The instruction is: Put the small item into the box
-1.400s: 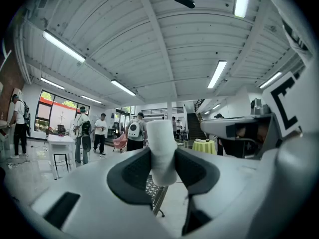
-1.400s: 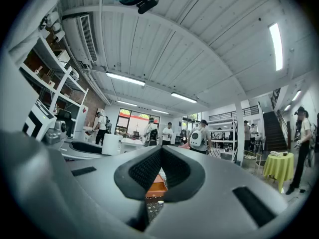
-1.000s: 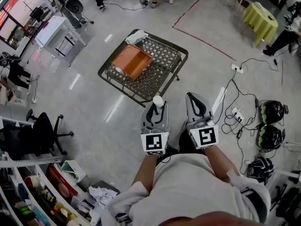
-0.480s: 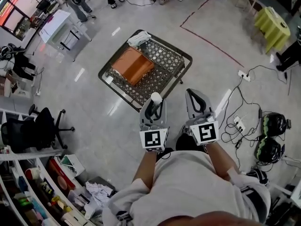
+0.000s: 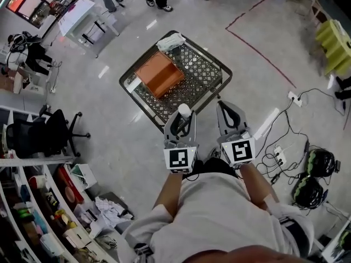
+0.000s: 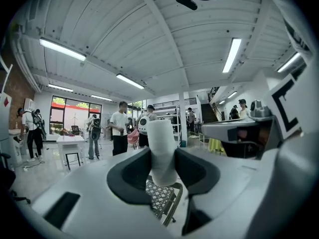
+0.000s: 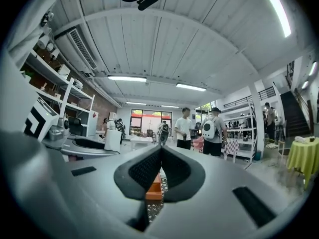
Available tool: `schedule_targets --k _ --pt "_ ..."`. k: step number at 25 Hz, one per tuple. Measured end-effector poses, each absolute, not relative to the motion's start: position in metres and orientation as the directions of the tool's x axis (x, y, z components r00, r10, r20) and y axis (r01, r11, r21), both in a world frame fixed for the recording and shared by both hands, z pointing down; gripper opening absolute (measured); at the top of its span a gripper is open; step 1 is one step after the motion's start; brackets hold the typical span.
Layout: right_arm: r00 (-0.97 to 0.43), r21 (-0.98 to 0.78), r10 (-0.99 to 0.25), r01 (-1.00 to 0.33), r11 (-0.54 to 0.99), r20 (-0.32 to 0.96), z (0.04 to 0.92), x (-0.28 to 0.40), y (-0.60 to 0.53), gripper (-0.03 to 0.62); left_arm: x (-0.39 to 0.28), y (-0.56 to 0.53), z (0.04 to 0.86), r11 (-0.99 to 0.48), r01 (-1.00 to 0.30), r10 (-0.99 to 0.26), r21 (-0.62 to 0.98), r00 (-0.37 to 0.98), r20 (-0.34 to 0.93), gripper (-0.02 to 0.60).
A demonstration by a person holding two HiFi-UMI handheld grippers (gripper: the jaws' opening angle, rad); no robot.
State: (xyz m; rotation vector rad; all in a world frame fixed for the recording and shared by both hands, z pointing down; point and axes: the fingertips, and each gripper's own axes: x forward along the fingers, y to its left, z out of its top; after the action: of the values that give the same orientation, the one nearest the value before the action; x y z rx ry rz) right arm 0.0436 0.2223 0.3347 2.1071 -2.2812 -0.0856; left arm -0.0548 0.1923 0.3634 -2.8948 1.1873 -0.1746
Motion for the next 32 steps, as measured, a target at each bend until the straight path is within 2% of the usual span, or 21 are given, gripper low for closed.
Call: schedule_targets --k 5,10,17,21,25,32 --pt "-0.098 0.053 -0.993 -0.993 0.102 0.06 0.353 0.05 0.202 0.003 -0.056 0.168 0.371 -0.686 -0.726 -0.726 -0.06 0.676 0.124 0.149" --pt "-0.127 0.048 -0.992 -0.991 0.127 0.018 0.354 0.059 0.177 0.004 -0.047 0.143 0.383 -0.676 -0.735 -0.734 -0.059 0.664 0.142 0.149" --pt "-0.139 0.068 -0.987 -0.987 0.145 0.085 0.36 0.078 0.127 0.003 -0.028 0.084 0.387 -0.674 -0.738 -0.736 -0.047 0.663 0.141 0.149" --pt "-0.158 0.05 -0.986 -0.986 0.161 0.05 0.352 0.083 0.084 0.003 -0.021 0.04 0.385 -0.678 -0.733 -0.732 -0.061 0.666 0.143 0.149" --pt "-0.154 0.069 -0.985 -0.985 0.159 0.082 0.359 0.088 0.049 0.004 -0.023 0.004 0.384 -0.677 -0.733 -0.733 -0.065 0.664 0.148 0.149" --pt "-0.206 0.097 -0.974 -0.972 0.214 0.092 0.355 0.066 -0.008 0.005 -0.032 -0.043 0.387 -0.692 -0.72 -0.717 -0.05 0.678 0.161 0.149"
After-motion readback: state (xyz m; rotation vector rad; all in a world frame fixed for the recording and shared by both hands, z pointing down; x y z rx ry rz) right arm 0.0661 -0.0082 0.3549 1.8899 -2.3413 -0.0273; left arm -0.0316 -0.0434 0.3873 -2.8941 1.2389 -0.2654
